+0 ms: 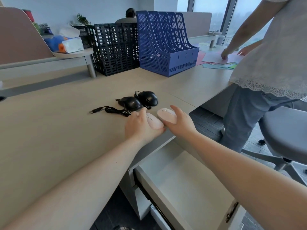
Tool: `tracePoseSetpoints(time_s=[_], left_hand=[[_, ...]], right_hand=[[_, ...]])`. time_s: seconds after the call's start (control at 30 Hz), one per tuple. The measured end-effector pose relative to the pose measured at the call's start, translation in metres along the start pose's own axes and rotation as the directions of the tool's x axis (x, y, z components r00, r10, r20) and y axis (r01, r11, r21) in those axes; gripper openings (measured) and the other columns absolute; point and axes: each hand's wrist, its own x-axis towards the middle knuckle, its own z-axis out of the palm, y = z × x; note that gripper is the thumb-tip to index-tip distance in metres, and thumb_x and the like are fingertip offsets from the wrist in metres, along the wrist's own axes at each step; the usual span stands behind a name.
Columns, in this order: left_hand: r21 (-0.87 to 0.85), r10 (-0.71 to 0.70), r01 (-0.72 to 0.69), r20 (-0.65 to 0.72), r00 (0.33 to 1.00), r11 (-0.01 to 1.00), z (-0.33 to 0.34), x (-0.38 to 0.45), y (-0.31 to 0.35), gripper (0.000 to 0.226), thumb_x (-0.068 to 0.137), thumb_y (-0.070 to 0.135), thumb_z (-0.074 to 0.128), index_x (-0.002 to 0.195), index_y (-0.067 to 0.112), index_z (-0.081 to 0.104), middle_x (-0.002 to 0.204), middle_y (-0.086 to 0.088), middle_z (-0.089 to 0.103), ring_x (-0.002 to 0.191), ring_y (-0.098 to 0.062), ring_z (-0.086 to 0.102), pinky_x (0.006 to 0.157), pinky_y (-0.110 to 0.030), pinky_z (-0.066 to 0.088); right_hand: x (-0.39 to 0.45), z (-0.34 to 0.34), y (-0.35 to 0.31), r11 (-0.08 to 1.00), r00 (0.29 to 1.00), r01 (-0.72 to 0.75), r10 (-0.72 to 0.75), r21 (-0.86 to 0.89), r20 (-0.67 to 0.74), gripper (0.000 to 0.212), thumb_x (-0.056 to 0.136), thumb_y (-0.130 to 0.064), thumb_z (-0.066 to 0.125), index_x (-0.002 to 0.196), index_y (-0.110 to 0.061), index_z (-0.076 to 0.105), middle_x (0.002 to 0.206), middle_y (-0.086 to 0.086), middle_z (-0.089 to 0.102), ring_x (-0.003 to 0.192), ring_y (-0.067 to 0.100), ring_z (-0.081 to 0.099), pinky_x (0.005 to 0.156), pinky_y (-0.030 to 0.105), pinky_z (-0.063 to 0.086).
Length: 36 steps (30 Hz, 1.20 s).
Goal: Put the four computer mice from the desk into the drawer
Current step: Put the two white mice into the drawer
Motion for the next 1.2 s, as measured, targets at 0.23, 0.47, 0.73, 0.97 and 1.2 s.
tracePoseSetpoints(time_s=[0.23, 0.47, 0.73, 0.97, 1.2], left_hand=[[-0.052, 0.091, -0.090, 0.006, 0.996, 0.995, 0.027, -0.065, 0.029, 0.099, 0.055, 0.063, 0.075, 0.133, 0.016, 0.036, 0.121, -0.011, 0.051, 0.114, -0.031, 0.043, 0.096, -0.039, 0.039], [0.095, -0.017, -0.010, 0.278, 0.960, 0.995, 0.076, -0.110, 0.027, 0.103, 0.059, 0.067, 0.068, 0.141, 0.022, 0.025, 0.132, -0.009, 0.044, 0.123, -0.027, 0.039, 0.100, -0.035, 0.035], [0.217, -0.168, 0.091, 0.368, 0.914, 0.972, 0.124, -0.098, 0.004, 0.098, 0.060, 0.062, 0.069, 0.140, 0.023, 0.025, 0.129, -0.007, 0.045, 0.121, -0.024, 0.041, 0.096, -0.032, 0.036], [0.346, -0.204, 0.063, 0.391, 0.897, 0.936, 0.154, -0.082, -0.013, 0.103, 0.062, 0.069, 0.069, 0.140, 0.021, 0.024, 0.134, -0.010, 0.046, 0.124, -0.026, 0.042, 0.097, -0.035, 0.036], [0.364, -0.245, 0.068, 0.466, 0.850, 0.929, 0.168, -0.074, -0.024, 0.112, 0.061, 0.066, 0.072, 0.146, 0.023, 0.013, 0.145, -0.009, 0.036, 0.131, -0.026, 0.036, 0.099, -0.038, 0.036]], right_hand=[[-0.045, -0.025, 0.039, 0.989, 0.989, -0.146, 0.146, 0.014, 0.006, 0.052, 0.080, -0.025, 0.063, 0.129, -0.022, 0.045, 0.112, 0.003, 0.060, 0.112, 0.028, 0.056, 0.084, 0.035, 0.043], [-0.077, -0.013, 0.090, 0.950, 0.917, -0.298, 0.312, -0.095, 0.247, 0.083, 0.077, -0.021, 0.075, 0.146, -0.022, 0.028, 0.142, 0.008, 0.048, 0.128, 0.029, 0.047, 0.099, 0.035, 0.041], [-0.061, 0.036, 0.117, 0.945, 0.868, -0.279, 0.325, -0.173, 0.375, 0.083, 0.072, -0.027, 0.079, 0.141, -0.018, 0.034, 0.138, 0.009, 0.050, 0.126, 0.027, 0.049, 0.099, 0.032, 0.041], [-0.045, 0.070, 0.133, 0.946, 0.859, -0.211, 0.300, -0.247, 0.415, 0.082, 0.075, -0.032, 0.076, 0.143, -0.016, 0.034, 0.141, 0.007, 0.048, 0.133, 0.022, 0.041, 0.101, 0.026, 0.037], [-0.038, 0.082, 0.138, 0.951, 0.864, -0.198, 0.283, -0.237, 0.416, 0.080, 0.079, -0.033, 0.073, 0.145, -0.014, 0.033, 0.143, 0.010, 0.045, 0.136, 0.024, 0.038, 0.106, 0.027, 0.034]])
